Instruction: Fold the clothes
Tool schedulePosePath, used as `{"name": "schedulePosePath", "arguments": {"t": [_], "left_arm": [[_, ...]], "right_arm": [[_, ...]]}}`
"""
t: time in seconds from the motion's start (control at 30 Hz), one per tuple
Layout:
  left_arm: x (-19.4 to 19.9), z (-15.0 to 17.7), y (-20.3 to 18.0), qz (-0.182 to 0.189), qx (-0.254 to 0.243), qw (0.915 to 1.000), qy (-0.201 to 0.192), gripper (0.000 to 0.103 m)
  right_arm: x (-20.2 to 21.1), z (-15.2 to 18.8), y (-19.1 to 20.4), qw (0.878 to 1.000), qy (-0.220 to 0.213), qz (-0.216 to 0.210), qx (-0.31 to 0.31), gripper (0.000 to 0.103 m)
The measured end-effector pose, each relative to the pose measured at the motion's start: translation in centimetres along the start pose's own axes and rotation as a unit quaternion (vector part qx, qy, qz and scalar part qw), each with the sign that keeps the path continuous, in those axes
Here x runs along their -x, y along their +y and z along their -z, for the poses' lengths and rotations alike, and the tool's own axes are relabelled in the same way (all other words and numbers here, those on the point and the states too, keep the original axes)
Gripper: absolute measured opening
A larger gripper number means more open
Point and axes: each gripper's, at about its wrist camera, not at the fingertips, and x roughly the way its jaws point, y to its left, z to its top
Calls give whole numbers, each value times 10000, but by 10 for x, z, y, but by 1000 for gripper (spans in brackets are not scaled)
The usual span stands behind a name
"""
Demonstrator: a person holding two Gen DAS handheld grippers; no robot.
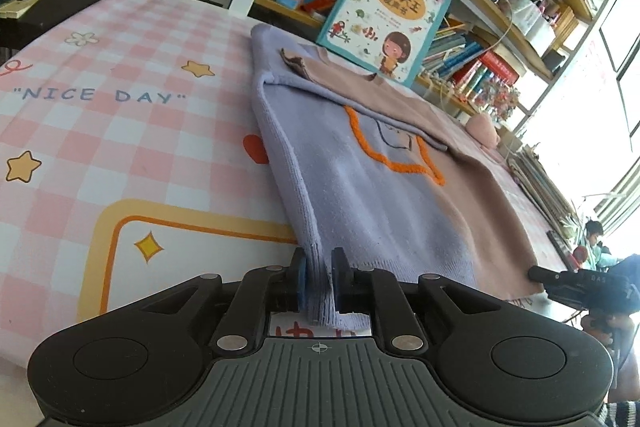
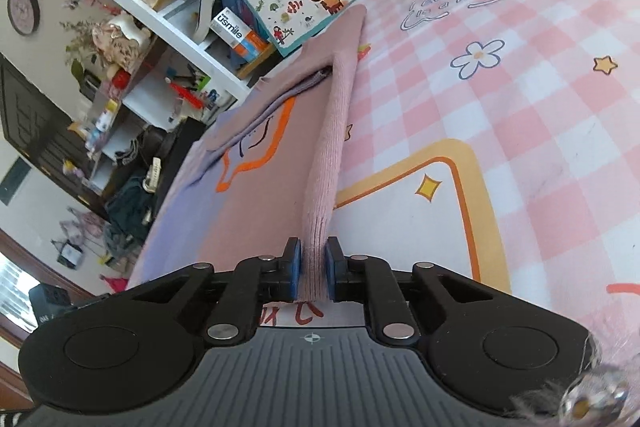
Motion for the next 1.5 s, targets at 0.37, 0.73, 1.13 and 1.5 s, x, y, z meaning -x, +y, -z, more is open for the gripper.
{"name": "schedulePosePath", "arguments": {"t": [0.37, 0.73, 1.13, 1.5], "left_arm": [[1, -1, 2, 79, -92, 9999, -94, 6], [6, 0, 2, 229, -84, 9997, -11, 6], [2, 2, 18, 493, 234, 9985, 36, 6], [17, 11, 31, 984, 670, 9929, -30, 4]], "right_arm": [[12, 3, 14, 9995, -153, 30, 291, 6], [12, 8, 9, 9999, -111, 12, 109, 6], [7, 11, 0, 10000, 18, -96, -13, 10], [24, 23, 2, 9998, -44, -184, -44, 6]]}}
